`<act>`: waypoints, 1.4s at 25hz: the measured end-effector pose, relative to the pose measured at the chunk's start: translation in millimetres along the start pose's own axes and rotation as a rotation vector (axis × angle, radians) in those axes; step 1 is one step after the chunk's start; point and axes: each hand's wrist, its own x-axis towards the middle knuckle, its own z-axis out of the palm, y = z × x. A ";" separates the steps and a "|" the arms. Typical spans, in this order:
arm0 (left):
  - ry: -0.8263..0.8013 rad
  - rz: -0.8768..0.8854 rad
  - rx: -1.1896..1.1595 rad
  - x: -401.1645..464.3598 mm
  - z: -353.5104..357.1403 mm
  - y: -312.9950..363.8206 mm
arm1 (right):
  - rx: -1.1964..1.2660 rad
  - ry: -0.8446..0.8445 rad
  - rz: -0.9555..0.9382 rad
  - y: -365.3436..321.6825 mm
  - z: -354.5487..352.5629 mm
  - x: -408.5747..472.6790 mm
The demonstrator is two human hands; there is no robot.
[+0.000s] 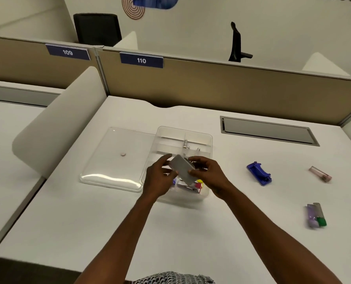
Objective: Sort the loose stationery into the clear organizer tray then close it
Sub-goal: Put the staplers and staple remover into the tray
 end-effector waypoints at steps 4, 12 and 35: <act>0.066 0.095 0.207 32.2 -21.1 -5.6 | -0.350 0.035 -0.136 -16.1 27.3 34.7; 0.152 0.131 0.529 79.6 -30.6 -23.8 | -0.864 0.052 -0.398 -16.0 65.5 85.7; -0.172 0.306 1.165 144.5 -7.2 -38.0 | -1.087 0.120 -0.195 13.9 58.8 113.8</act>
